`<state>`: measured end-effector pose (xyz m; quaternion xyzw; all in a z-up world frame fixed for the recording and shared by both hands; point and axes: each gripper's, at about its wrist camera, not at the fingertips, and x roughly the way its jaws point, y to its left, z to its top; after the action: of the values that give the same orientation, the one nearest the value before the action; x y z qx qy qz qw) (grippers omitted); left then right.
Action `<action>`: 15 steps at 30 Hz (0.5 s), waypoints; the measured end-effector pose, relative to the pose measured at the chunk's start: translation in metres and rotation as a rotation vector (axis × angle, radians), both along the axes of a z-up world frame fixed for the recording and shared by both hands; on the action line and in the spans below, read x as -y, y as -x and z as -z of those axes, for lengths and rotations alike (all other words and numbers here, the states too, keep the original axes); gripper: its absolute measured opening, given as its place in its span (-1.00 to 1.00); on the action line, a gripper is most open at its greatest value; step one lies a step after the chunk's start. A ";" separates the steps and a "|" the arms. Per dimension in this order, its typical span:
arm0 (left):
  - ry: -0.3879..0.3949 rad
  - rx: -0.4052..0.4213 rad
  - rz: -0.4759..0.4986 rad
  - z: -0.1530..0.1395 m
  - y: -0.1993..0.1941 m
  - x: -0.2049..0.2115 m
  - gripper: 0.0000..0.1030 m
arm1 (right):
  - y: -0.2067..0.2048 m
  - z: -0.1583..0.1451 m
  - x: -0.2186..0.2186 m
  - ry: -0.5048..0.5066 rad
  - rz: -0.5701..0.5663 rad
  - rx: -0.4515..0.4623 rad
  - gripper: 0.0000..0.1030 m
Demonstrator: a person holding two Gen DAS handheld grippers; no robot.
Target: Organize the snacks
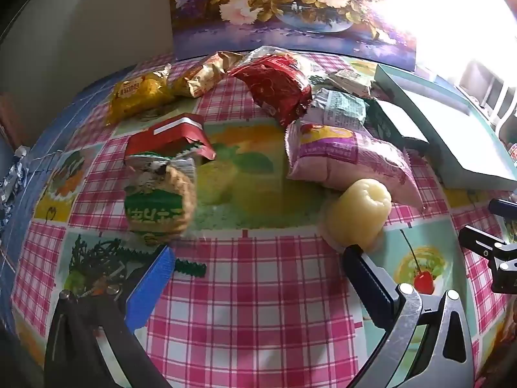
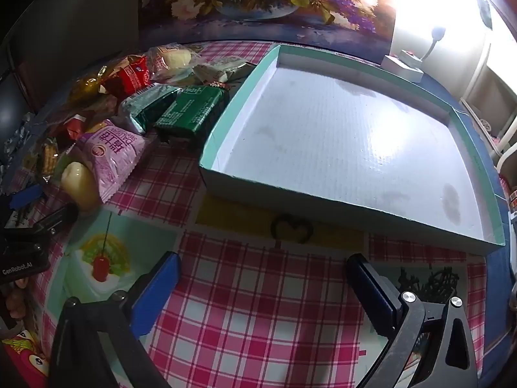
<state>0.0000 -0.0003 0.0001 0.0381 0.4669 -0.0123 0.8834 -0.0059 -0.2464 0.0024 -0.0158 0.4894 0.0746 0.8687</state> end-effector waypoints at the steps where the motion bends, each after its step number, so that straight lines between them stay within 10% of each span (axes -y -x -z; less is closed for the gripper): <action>1: 0.000 0.001 -0.001 0.000 0.000 0.000 1.00 | 0.000 0.000 0.000 -0.002 0.000 0.003 1.00; 15: 0.031 -0.005 -0.012 0.005 0.000 0.011 1.00 | 0.002 0.001 -0.005 -0.004 -0.005 -0.005 1.00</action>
<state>-0.0001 -0.0112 -0.0046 0.0218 0.4689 -0.0142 0.8828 -0.0075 -0.2410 0.0019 -0.0152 0.4915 0.0777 0.8673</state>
